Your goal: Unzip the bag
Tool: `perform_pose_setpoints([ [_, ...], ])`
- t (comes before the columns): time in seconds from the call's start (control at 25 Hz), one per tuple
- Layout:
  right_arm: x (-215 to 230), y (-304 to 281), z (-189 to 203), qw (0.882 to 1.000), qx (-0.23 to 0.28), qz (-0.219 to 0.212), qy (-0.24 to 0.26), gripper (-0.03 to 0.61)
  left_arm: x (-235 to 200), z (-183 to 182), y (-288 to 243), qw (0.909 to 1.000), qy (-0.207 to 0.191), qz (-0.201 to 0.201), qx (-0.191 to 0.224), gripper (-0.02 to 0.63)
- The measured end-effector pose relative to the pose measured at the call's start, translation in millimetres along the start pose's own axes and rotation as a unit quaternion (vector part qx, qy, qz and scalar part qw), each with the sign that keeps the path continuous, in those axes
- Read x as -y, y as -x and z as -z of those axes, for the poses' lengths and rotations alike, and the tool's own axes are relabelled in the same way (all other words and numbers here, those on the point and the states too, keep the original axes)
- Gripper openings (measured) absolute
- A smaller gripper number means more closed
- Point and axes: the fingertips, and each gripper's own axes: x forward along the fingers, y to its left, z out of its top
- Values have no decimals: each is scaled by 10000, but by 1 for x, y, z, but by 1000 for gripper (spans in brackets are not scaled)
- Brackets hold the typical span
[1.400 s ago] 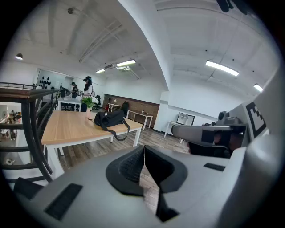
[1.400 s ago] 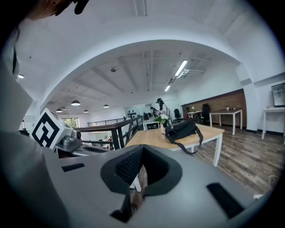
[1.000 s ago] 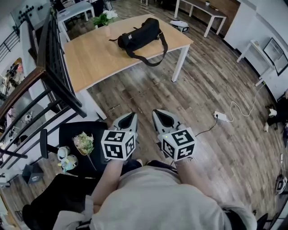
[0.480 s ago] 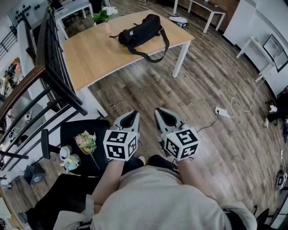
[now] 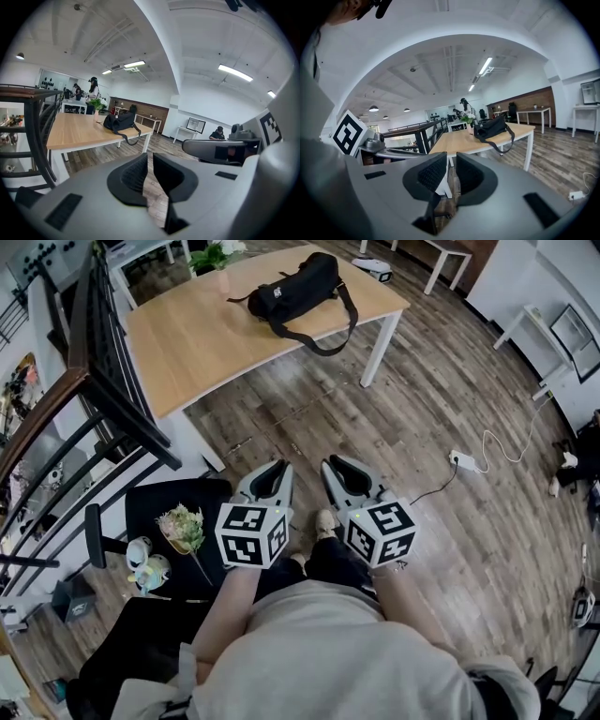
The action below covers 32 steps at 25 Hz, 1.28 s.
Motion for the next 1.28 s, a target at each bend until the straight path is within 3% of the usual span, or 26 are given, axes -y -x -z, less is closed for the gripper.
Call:
perform_pose_setpoints([
  [0.2,13,-21,3,9999,-120,-53,-39,81,-18,0,-18,9998,119,-179,-14,34],
  [0.32,33,-39,-3,9999,-116,-82,-41,84,-27,-4,-41,9995,176,-261,-58,110],
  [0.88,152,-137,-71,9987,-63,-480,140,106,-66,-67,-185,9971,316,-692,58,110],
  [1.28,212,-172,-81,9971,-204,-728,40,104,-68,-89,-257,9961,302,-832,-4,110],
])
